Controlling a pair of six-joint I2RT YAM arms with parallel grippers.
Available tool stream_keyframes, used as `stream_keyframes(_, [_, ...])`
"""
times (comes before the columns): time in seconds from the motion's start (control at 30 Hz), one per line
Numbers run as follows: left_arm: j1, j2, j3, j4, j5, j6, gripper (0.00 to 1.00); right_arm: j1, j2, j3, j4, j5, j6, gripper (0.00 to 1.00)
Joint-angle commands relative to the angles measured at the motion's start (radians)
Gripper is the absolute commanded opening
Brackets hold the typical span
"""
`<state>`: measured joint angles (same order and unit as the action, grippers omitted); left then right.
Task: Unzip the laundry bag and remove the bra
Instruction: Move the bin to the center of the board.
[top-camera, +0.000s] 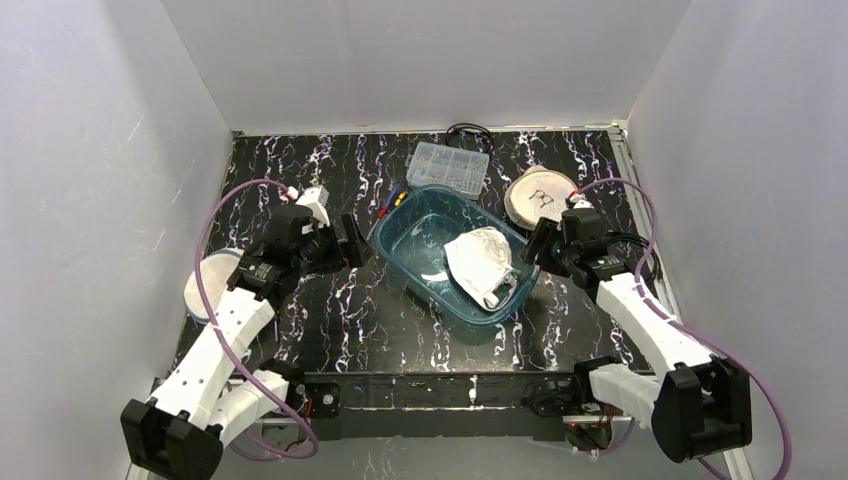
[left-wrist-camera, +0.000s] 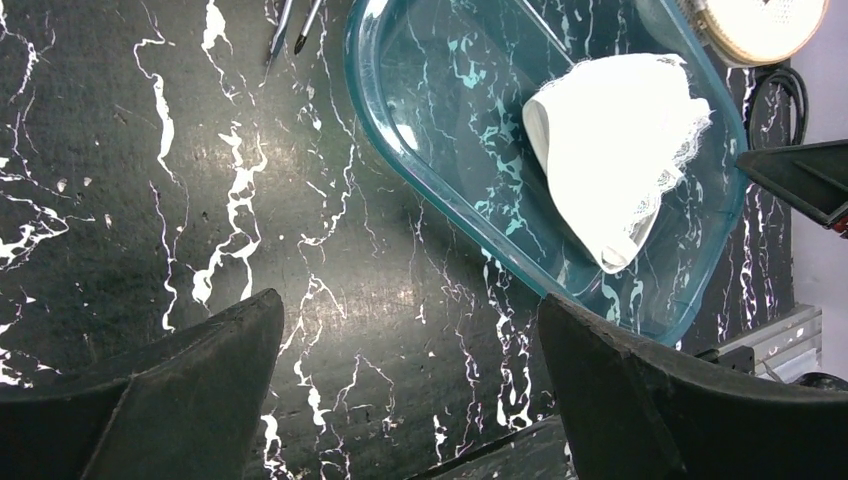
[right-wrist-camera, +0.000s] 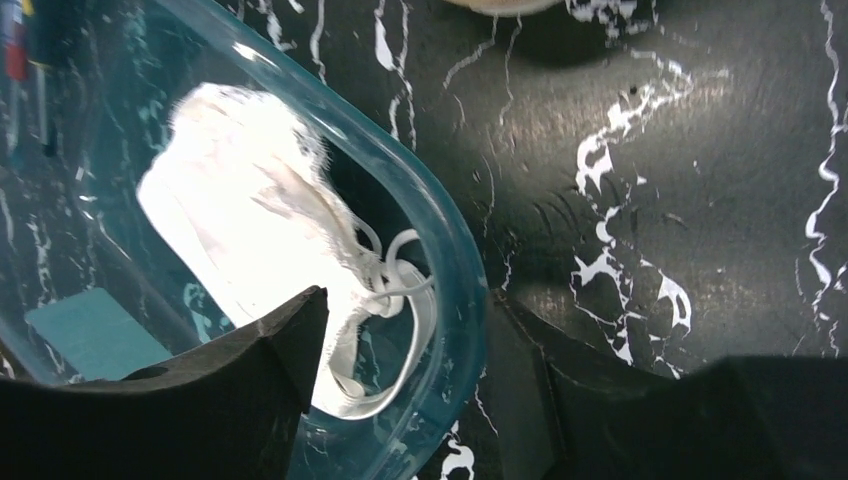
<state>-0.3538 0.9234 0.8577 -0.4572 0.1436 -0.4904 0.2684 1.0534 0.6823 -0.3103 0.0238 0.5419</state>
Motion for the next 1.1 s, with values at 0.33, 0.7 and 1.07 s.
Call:
stream_keyframes(0.33, [-0.018,0.102,-0.016,-0.04,0.077,-0.106,0.94,-0.005,0.019,-0.109,0.084,-0.092,0.036,0.42])
stream_keyframes(0.7, [-0.053,0.093,-0.084,0.01,-0.004,-0.302,0.91,0.087,-0.066,-0.199,0.128,-0.067,0.236,0.25])
stream_keyframes(1.07, [-0.115,0.245,-0.029,-0.083,-0.129,-0.464,0.72,0.157,-0.06,-0.205,0.126,-0.032,0.299,0.23])
